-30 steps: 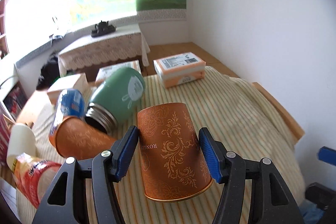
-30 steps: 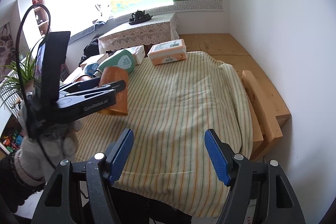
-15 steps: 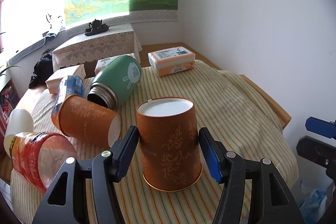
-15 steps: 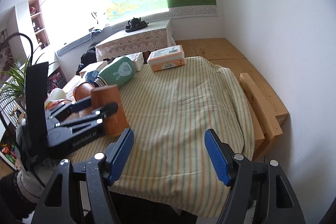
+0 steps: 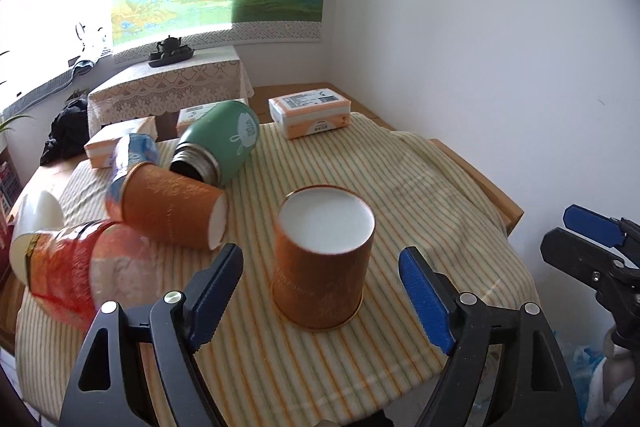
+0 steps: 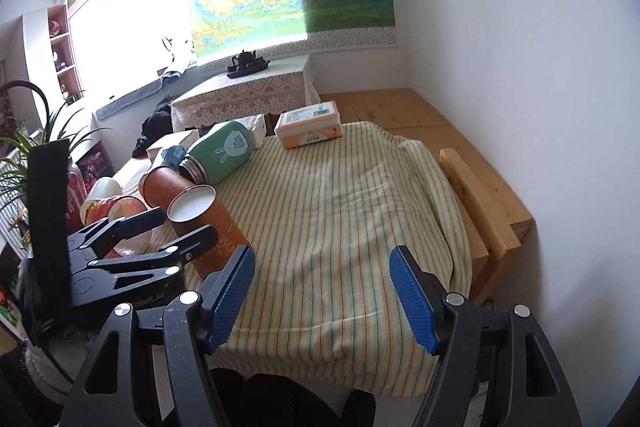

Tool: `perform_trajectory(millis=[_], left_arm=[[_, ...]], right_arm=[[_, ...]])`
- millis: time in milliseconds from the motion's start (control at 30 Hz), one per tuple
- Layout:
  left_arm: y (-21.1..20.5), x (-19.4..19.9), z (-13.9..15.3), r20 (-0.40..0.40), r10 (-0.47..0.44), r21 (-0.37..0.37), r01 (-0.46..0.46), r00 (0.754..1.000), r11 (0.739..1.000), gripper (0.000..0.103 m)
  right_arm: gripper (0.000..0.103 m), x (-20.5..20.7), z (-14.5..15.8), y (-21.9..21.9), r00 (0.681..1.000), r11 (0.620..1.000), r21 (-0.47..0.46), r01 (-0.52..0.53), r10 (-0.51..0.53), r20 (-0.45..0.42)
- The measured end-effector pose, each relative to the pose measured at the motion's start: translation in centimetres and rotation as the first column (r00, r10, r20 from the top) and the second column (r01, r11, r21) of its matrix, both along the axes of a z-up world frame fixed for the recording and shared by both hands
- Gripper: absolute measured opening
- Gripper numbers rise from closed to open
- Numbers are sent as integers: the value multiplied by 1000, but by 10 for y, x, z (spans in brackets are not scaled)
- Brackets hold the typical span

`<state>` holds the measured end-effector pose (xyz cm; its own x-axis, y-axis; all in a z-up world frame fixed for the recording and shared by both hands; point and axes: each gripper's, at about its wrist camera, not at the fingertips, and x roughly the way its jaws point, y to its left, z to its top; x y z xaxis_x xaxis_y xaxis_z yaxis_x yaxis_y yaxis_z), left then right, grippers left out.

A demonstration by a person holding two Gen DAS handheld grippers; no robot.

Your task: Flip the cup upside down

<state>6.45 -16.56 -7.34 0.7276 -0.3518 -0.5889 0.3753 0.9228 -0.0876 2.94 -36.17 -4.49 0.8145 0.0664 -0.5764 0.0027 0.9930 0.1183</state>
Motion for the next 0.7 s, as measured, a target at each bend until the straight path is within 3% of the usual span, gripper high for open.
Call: perform_trajectory(millis=[133, 200, 400, 700], left_arm=[[26, -21, 10, 49, 58, -1, -58, 997, 998, 86], [40, -34, 16, 85, 88, 4, -89, 992, 996, 87], [75, -61, 32, 180, 184, 9, -189, 966, 982, 94], [116, -88, 43, 229, 260, -22, -263, 938, 965, 99]], right_arm=[[69, -8, 0, 17, 999, 1000, -30, -9, 10, 40], [77, -11, 1, 26, 998, 999, -41, -14, 17, 67], [88, -13, 6, 55, 991, 997, -74, -29, 39, 130], [88, -12, 0, 77, 988, 1000, -30, -8, 13, 155]])
